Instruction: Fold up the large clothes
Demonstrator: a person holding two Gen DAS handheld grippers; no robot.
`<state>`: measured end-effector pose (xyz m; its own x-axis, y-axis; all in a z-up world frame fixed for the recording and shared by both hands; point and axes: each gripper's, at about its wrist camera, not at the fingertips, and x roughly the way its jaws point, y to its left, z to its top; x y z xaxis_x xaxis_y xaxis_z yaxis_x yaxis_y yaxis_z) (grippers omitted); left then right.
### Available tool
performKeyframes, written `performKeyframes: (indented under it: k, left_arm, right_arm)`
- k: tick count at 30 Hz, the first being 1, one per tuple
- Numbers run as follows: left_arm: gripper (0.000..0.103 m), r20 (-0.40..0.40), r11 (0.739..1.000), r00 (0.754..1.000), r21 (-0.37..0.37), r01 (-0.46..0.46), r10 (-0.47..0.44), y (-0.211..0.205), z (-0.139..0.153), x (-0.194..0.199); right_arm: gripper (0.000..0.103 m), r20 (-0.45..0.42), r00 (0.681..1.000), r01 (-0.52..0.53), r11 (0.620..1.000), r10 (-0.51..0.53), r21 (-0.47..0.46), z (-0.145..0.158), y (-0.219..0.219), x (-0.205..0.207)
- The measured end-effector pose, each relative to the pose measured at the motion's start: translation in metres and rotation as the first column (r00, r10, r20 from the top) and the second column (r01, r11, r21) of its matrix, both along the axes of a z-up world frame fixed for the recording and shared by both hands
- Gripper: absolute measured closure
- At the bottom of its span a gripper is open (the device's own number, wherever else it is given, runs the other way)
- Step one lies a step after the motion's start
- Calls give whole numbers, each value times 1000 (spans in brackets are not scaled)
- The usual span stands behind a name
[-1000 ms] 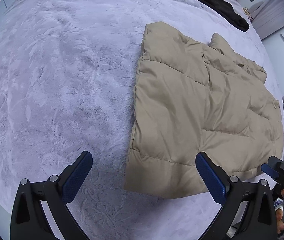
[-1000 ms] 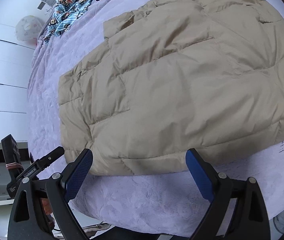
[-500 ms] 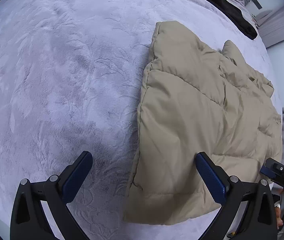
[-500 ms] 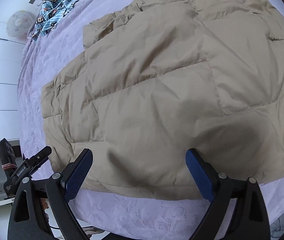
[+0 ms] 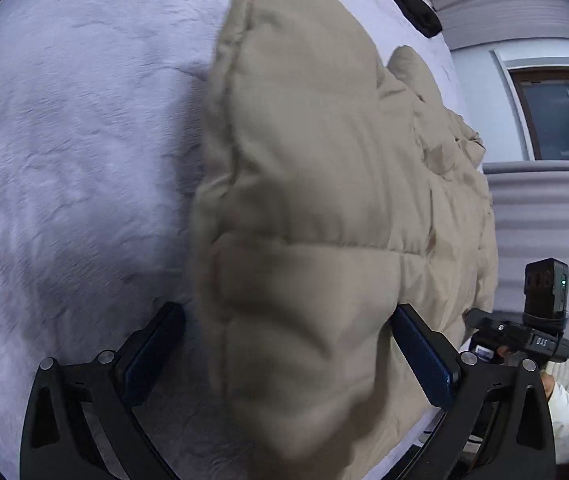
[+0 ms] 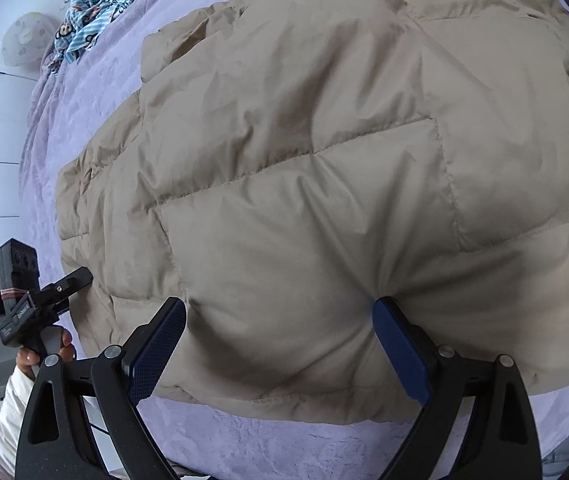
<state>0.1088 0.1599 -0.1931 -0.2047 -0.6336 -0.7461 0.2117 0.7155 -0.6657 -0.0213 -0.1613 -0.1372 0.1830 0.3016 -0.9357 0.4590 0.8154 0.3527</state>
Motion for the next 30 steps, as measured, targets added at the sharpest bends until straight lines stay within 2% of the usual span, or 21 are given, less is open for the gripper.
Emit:
performKeyframes:
  k: [2, 5, 6, 7, 8, 9, 11, 12, 15, 17, 18, 19, 21, 26, 30]
  left_arm:
    - [0, -30, 998, 999, -54, 16, -17, -15, -5, 6]
    - [1, -55, 994, 995, -71, 85, -89, -36, -10, 7]
    - [9, -38, 990, 991, -66, 123, -126, -43, -8, 6]
    - [41, -33, 986, 988, -77, 149, -152, -47, -6, 6]
    - [58, -60, 983, 986, -109, 149, -156, -48, -5, 7]
    - [63, -82, 983, 987, -132, 129, -141, -46, -3, 8]
    - [71, -77, 983, 989, -142, 113, -124, -45, 7, 9]
    - [71, -69, 984, 990, -140, 111, -121, -45, 13, 9]
    - [71, -35, 983, 992, -141, 115, -121, -50, 38, 5]
    - [71, -18, 983, 993, -144, 112, -116, -55, 56, 3]
    - [71, -9, 986, 994, -133, 105, -107, -58, 65, 2]
    - [71, -2, 988, 995, -119, 97, -98, -61, 74, 0]
    - [71, 10, 992, 997, -97, 83, -82, -71, 92, -4]
    - [71, 55, 994, 994, -60, 95, -91, -113, 140, -22]
    - [71, 110, 990, 984, 33, 140, -143, -168, 171, -39]
  right_arm:
    - [7, -2, 1000, -1, 1000, 1, -3, -2, 1, 0]
    - [7, -9, 1000, -4, 1000, 4, -10, -4, 2, 0]
    - [6, -12, 1000, -6, 1000, 6, -12, -5, 3, 1]
    - [6, -15, 1000, -9, 1000, 9, -15, -4, 4, 1]
    - [6, -19, 1000, -14, 1000, 14, -15, -3, 4, 1]
    - [6, -22, 1000, -23, 1000, 23, -11, -1, 5, 2]
    - [6, -17, 999, -44, 999, 44, 7, 6, 5, 3]
    - [6, -2, 999, -49, 999, 49, 10, 10, 6, 5]
    - [7, 98, 995, -13, 998, 20, -68, 35, -9, 0]
    - [31, 159, 987, 30, 996, -15, -89, 43, -22, -2]
    - [73, 165, 986, 44, 996, -29, -83, 41, -28, -1]
    - [92, 167, 985, 51, 996, -38, -70, 37, -33, 2]
    - [93, 201, 979, 50, 997, -39, -51, 26, -38, 8]
    - [95, 195, 981, 20, 999, -14, -28, -14, -40, 23]
    - [99, 198, 979, 34, 998, -43, 49, -32, -53, 25]
